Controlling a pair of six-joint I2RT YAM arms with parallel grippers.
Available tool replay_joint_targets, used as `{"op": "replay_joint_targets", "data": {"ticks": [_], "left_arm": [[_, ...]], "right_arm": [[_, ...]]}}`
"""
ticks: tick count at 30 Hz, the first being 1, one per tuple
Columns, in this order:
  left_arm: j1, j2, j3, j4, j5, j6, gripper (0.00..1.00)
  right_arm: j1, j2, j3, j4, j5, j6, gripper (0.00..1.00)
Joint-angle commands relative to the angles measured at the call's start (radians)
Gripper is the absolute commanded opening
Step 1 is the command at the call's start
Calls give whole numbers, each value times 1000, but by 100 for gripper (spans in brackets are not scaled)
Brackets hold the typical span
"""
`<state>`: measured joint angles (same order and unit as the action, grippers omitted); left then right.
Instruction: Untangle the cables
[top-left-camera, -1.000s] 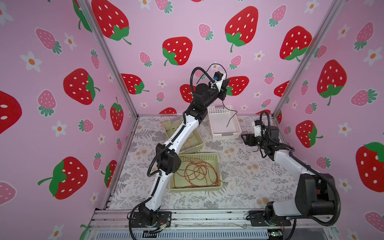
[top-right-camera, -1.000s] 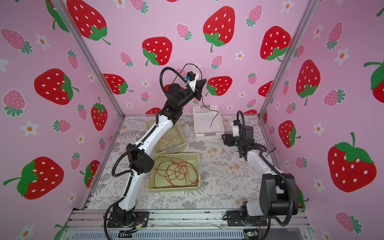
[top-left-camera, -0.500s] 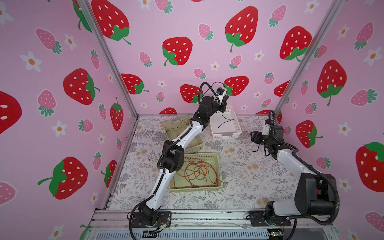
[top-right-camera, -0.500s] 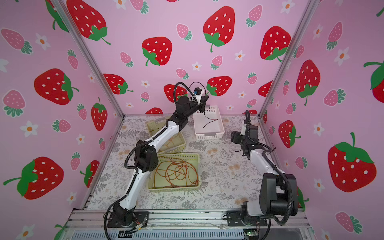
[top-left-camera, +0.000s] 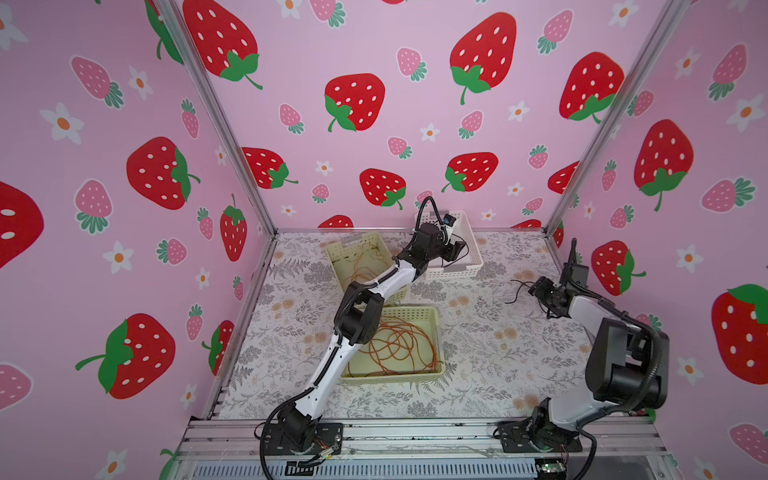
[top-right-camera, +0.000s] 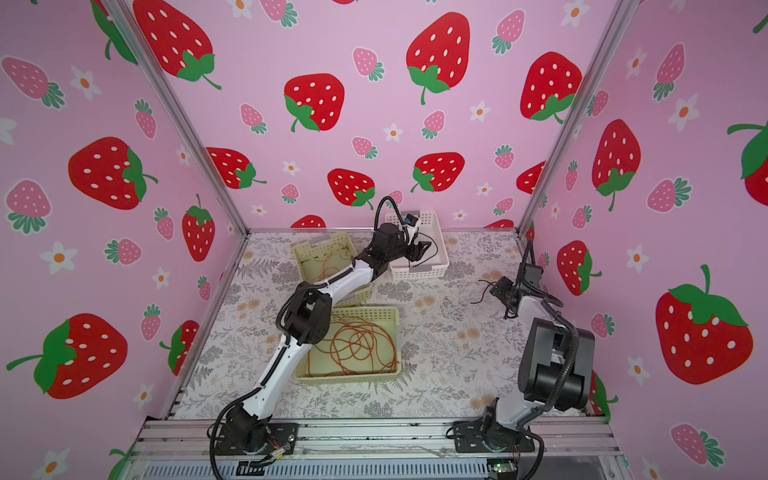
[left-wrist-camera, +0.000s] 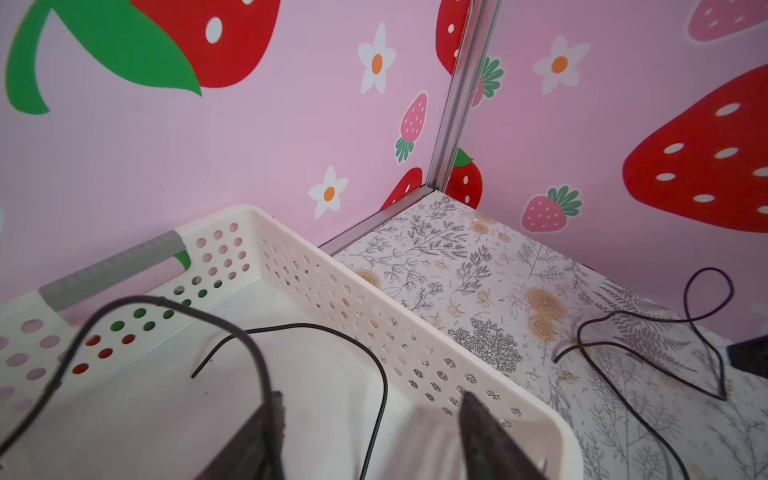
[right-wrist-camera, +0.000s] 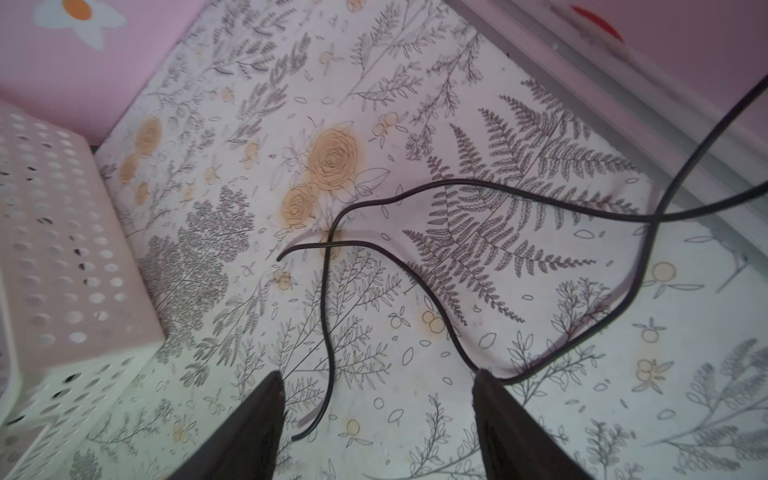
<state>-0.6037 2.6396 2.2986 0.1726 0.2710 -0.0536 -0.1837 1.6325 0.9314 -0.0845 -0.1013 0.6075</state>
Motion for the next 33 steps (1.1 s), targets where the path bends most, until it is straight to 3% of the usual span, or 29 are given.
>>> {"op": "replay_joint_targets", "data": {"ticks": [1,6,13,21,30,33], "left_arm": [[-5,-58,21,-108,-3,23,99],[-6,-151,4,-268,-61,123,99],[-7,-284,-69,-428,-79,237,99],[-8,-426,-248,-378,-46,245,99],[-7,-563,-416,-335,-49,289,99],[-3,-591,-441,-327,-53,294,99]], "right_arm": [[-8,77,75,-43,-23,86,74],[-10,149,141,-73,44,73,73],[-19,85,105,-154,217,38,72],[-48,15,11,-137,362,66,71],[-99,136,86,-127,452,130,70],[-103,182,108,-138,420,135,70]]}}
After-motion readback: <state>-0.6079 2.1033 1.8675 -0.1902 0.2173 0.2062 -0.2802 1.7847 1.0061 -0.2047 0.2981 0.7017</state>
